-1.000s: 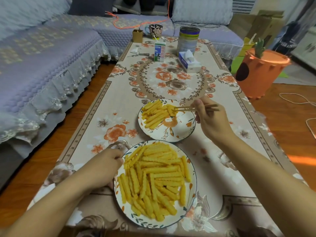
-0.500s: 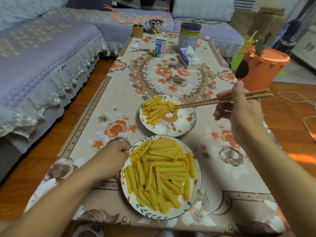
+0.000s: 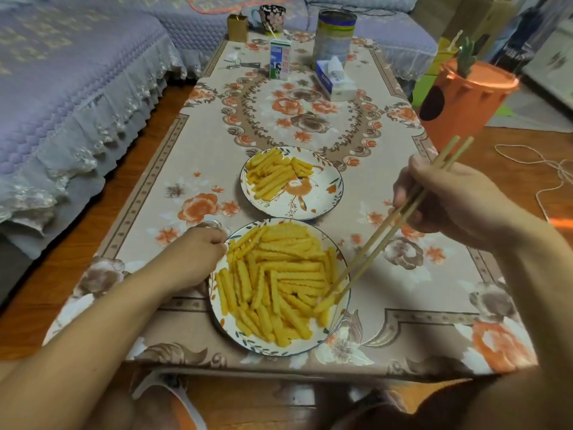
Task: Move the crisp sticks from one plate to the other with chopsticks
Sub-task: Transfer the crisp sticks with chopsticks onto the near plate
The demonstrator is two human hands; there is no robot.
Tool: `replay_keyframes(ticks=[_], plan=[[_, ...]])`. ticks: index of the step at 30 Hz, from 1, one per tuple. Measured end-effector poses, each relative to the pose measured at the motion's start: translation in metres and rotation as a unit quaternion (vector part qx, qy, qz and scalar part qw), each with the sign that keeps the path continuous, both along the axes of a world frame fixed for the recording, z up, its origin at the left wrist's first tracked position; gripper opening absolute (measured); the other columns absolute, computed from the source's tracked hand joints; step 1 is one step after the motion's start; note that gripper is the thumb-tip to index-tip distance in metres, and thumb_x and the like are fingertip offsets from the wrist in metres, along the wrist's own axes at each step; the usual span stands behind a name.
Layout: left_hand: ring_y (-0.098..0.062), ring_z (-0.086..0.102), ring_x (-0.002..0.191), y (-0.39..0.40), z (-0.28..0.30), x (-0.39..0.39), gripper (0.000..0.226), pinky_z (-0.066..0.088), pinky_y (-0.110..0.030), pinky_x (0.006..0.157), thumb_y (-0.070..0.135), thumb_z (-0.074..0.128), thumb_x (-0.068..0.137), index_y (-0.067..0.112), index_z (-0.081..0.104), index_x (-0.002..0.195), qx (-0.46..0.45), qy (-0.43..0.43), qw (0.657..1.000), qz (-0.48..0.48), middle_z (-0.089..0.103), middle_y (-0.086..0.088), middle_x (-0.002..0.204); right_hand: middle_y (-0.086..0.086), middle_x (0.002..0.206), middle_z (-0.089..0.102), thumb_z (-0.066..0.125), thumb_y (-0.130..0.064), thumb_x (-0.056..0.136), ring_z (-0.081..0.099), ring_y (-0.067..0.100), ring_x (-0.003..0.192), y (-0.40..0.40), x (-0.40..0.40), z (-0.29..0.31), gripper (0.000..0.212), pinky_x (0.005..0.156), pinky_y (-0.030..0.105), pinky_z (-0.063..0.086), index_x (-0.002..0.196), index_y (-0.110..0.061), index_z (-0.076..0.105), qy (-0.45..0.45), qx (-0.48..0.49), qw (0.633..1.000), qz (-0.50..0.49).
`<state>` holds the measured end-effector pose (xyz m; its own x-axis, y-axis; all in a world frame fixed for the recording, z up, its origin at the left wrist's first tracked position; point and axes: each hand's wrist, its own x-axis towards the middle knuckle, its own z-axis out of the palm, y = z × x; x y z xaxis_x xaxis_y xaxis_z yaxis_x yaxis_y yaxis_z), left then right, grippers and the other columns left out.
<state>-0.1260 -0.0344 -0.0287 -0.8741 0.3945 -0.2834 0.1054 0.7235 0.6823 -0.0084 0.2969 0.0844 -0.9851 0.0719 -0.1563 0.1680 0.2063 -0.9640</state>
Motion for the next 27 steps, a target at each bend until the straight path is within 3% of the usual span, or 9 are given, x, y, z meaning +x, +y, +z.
replay_keyframes(ticks=[5, 7, 12, 17, 19, 21, 23, 27], plan=[[-0.026, 0.053, 0.075, -0.001, -0.001, -0.001, 0.024, 0.036, -0.035, 0.068, 0.008, 0.052, 0.100, -0.012, 0.060, 0.090, 0.010, -0.010, 1.000, 0.003, 0.060, -0.028, 0.099, 0.000, 0.061, 0.048, 0.054, -0.072, 0.087, 0.037, 0.012, 0.052, -0.001, -0.008, -0.006, 0.060, 0.051, 0.024, 0.030, 0.070, -0.018, 0.071, 0.001, 0.070, 0.995, 0.069], [-0.034, 0.057, 0.078, -0.002, -0.003, -0.004, 0.024, 0.037, -0.037, 0.070, 0.009, 0.053, 0.100, -0.012, 0.061, 0.091, 0.013, -0.017, 1.000, 0.004, 0.060, -0.029, 0.100, 0.001, 0.063, 0.047, 0.058, -0.074, 0.083, 0.035, 0.011, 0.053, 0.002, -0.009, -0.006, 0.059, 0.052, 0.023, 0.030, 0.070, -0.018, 0.071, 0.007, 0.069, 0.995, 0.077], [-0.043, 0.059, 0.091, -0.001, -0.004, -0.003, 0.023, 0.038, -0.037, 0.069, 0.008, 0.053, 0.099, -0.013, 0.062, 0.093, 0.007, -0.012, 1.000, 0.007, 0.061, -0.028, 0.102, 0.007, 0.058, 0.037, 0.055, -0.035, 0.092, 0.027, 0.012, 0.048, 0.005, -0.008, -0.002, 0.041, 0.051, 0.030, 0.018, 0.059, -0.014, 0.069, 0.042, -0.012, 0.999, 0.005], [-0.033, 0.056, 0.078, 0.003, 0.003, -0.001, 0.021, 0.037, -0.037, 0.064, 0.004, 0.053, 0.097, -0.014, 0.060, 0.089, 0.019, -0.038, 0.999, 0.021, 0.060, -0.029, 0.101, 0.000, 0.053, 0.039, 0.049, -0.027, 0.107, 0.029, 0.012, 0.046, 0.012, -0.025, -0.012, 0.040, 0.047, 0.025, 0.023, 0.076, -0.010, 0.069, 0.127, -0.047, 0.978, -0.157], [-0.034, 0.062, 0.067, 0.003, 0.005, 0.002, 0.022, 0.051, -0.042, 0.063, 0.005, 0.052, 0.098, -0.008, 0.062, 0.083, 0.030, -0.063, 0.997, 0.028, 0.062, -0.025, 0.086, 0.004, 0.059, 0.049, 0.046, -0.030, 0.109, 0.041, 0.013, 0.047, 0.003, -0.034, -0.019, 0.040, 0.046, 0.027, 0.033, 0.084, -0.010, 0.069, 0.146, 0.011, 0.960, -0.239], [-0.038, 0.067, 0.056, 0.004, 0.005, 0.007, 0.026, 0.058, -0.049, 0.058, 0.008, 0.050, 0.100, 0.002, 0.063, 0.079, 0.038, -0.107, 0.993, 0.026, 0.065, -0.021, 0.069, 0.008, 0.063, 0.060, 0.047, -0.031, 0.109, 0.054, 0.015, 0.047, -0.012, -0.041, -0.030, 0.038, 0.047, 0.030, 0.044, 0.086, -0.012, 0.071, 0.166, 0.113, 0.947, -0.252], [-0.042, 0.069, 0.055, 0.007, 0.007, 0.012, 0.025, 0.061, -0.051, 0.059, 0.009, 0.046, 0.101, 0.008, 0.066, 0.086, 0.040, -0.149, 0.988, 0.021, 0.068, -0.025, 0.067, 0.010, 0.063, 0.063, 0.049, -0.029, 0.108, 0.058, 0.015, 0.047, -0.026, -0.049, -0.044, 0.034, 0.045, 0.030, 0.047, 0.087, -0.014, 0.072, 0.189, 0.172, 0.940, -0.226], [-0.040, 0.069, 0.055, 0.010, 0.009, 0.012, 0.027, 0.060, -0.039, 0.052, 0.008, 0.042, 0.100, 0.011, 0.067, 0.091, 0.040, -0.155, 0.987, 0.015, 0.071, -0.022, 0.066, 0.010, 0.064, 0.064, 0.052, -0.030, 0.107, 0.061, 0.019, 0.051, -0.035, -0.070, -0.065, 0.031, 0.051, 0.036, 0.050, 0.095, -0.013, 0.074, 0.210, 0.201, 0.931, -0.220]])
